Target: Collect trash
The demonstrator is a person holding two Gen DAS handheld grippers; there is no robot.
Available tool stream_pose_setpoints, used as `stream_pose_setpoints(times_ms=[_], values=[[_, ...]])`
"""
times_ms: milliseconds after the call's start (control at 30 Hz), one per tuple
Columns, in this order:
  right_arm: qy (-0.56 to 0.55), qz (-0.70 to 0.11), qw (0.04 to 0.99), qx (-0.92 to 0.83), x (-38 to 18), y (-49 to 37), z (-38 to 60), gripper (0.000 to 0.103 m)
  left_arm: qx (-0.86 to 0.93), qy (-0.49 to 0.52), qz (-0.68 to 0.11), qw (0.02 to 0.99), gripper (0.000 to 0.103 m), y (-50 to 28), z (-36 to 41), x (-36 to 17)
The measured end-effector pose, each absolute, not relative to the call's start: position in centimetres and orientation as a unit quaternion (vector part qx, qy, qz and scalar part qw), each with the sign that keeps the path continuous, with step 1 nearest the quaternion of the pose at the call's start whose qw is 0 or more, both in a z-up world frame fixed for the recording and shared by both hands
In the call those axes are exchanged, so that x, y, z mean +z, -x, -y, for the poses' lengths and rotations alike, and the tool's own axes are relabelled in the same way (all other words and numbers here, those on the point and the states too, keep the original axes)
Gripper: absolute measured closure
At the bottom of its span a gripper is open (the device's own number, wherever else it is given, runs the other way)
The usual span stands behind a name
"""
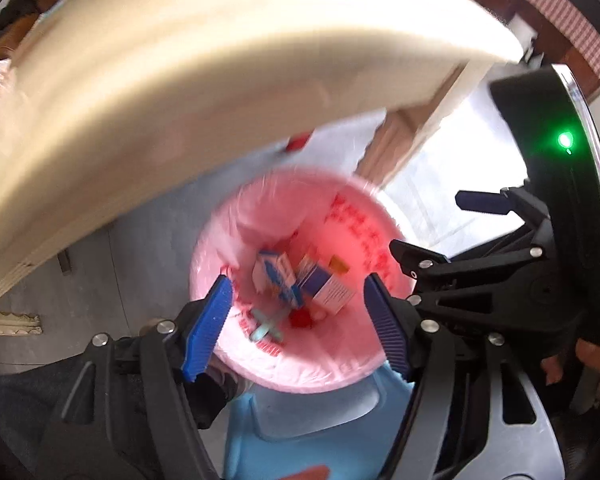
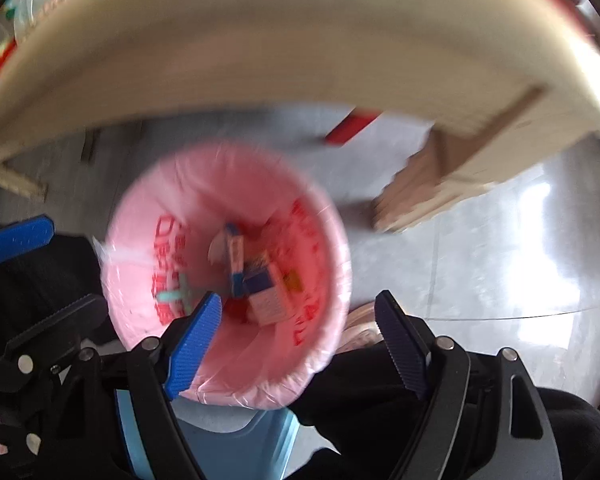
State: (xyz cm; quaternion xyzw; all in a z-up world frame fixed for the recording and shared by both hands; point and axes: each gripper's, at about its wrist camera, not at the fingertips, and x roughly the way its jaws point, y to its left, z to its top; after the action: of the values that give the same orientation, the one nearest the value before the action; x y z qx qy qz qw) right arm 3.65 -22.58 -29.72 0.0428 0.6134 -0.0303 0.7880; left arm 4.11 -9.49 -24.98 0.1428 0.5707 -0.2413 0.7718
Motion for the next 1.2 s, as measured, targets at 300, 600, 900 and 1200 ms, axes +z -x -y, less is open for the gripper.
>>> stream_pose_setpoints(times_ms=[300, 600, 900, 1200], values=[[-0.055, -0.512, 0.853, -0.082, -20.1, -0.8, 25.3, 0.023, -0.215, -0.104, -0.478, 0.845, 0.022, -1.6, 10.2, -16.5], [-0.048, -0.411, 0.904, -0.107, -11.6, 1.0, 25.9, 0.018, -0.159, -0.080, -0.411, 0.894, 0.019, 0.7, 9.8, -10.5], [-0.007, -0.294, 0.944, -0.152, -3.4, 5.2, 24.5, 0.015, -0.110, -0.060, -0.357, 0.925, 0.016, 2.6, 8.3, -6.0], [-0.005, -0.242, 0.956, -0.164, 0.6, 9.2, 23.0, 0.007, -0.102, -0.046, -0.347, 0.931, 0.015, 3.5, 7.7, -4.7]])
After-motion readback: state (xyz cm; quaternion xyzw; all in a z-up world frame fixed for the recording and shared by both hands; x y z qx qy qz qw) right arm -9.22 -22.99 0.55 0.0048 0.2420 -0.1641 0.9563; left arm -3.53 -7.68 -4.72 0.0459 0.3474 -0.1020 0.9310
